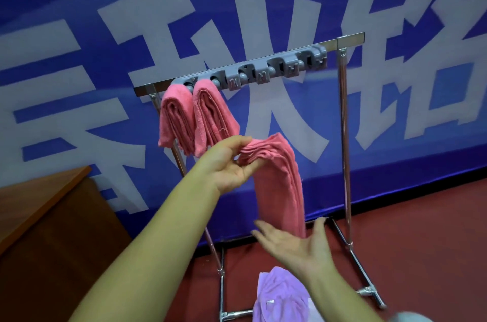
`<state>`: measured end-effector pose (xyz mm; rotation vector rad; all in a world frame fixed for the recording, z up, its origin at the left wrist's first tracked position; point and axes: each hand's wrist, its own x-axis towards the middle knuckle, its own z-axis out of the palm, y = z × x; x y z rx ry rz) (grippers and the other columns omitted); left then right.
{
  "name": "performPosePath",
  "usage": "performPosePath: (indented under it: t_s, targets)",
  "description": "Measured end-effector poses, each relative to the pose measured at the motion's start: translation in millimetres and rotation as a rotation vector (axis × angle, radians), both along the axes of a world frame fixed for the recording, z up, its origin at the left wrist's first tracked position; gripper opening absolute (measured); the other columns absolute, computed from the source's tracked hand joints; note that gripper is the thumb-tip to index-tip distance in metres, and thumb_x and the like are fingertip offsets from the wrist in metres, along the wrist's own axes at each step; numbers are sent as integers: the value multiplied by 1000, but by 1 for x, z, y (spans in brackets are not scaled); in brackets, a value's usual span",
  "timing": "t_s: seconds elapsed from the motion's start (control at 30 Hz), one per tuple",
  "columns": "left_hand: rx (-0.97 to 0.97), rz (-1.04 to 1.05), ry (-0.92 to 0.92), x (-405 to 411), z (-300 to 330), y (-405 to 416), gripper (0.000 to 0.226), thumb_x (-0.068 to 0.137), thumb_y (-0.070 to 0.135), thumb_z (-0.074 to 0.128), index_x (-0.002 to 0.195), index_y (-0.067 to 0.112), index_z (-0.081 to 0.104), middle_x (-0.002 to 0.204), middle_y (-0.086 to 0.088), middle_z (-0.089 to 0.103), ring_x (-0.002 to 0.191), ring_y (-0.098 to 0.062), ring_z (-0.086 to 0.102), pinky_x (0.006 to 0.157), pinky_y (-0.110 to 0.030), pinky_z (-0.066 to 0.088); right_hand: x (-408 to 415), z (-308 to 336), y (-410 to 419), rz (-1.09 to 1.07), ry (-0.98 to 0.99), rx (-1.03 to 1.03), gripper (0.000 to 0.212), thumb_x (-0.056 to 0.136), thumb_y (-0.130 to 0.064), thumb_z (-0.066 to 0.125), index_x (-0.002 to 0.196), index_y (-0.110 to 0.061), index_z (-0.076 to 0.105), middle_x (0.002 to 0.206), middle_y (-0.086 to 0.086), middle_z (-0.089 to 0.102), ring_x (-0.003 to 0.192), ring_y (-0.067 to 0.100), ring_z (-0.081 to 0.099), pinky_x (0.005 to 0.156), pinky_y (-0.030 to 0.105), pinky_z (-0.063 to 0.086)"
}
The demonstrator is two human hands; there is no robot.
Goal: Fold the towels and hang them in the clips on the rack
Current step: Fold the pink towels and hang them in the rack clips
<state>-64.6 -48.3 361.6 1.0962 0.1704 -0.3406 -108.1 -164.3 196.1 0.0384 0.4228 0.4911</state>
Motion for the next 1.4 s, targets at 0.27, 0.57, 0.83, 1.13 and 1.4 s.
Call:
performPosePath:
  t_s: [0.27, 0.57, 0.83, 1.13, 1.4]
  targets:
    - [42, -70, -63, -13, -2, 5, 13, 89, 3, 50, 87, -4, 60, 69, -15, 64, 60, -21, 67, 60, -36, 59, 14, 17, 2, -87, -88, 57, 120, 66, -84, 43, 120, 23, 42, 124, 42, 47, 109, 52, 48, 86, 60, 34]
    - [117, -58, -69, -23, -24, 45, 16, 81, -2, 44, 88, 0, 58, 61, -10, 61, 47, -14, 61, 47, -25, 56, 30, 41, -39, -330, -131, -55, 46, 94, -37, 47, 122, -1, 55, 95, 26, 68, 83, 36, 67, 60, 47, 57]
    - [463, 74, -4, -8, -116, 51, 18, 69, -7, 43, 59, 0, 56, 58, -17, 52, 46, -23, 55, 47, -29, 51, 23, 98, -40, -343, -213, -166, 29, 91, -26, 53, 93, 4, 56, 92, 23, 64, 88, 36, 59, 86, 47, 41]
    - [935, -68, -541, -8, -63, 2, 79, 76, 0, 56, 143, 25, 25, 150, -1, 26, 113, -5, 40, 80, -19, 43, 40, 139, -18, -345, -259, -312, 32, 83, -31, 62, 101, -5, 59, 107, 15, 64, 108, 31, 59, 101, 44, 41]
    - [1149, -60, -815, 35, -10, -39, 103, 70, 25, 72, 150, 19, 7, 151, -9, 29, 136, -23, 36, 108, -34, 34, 78, 186, -13, -447, -280, -360, 33, 80, -25, 68, 103, -5, 57, 104, 16, 62, 102, 35, 59, 91, 50, 48]
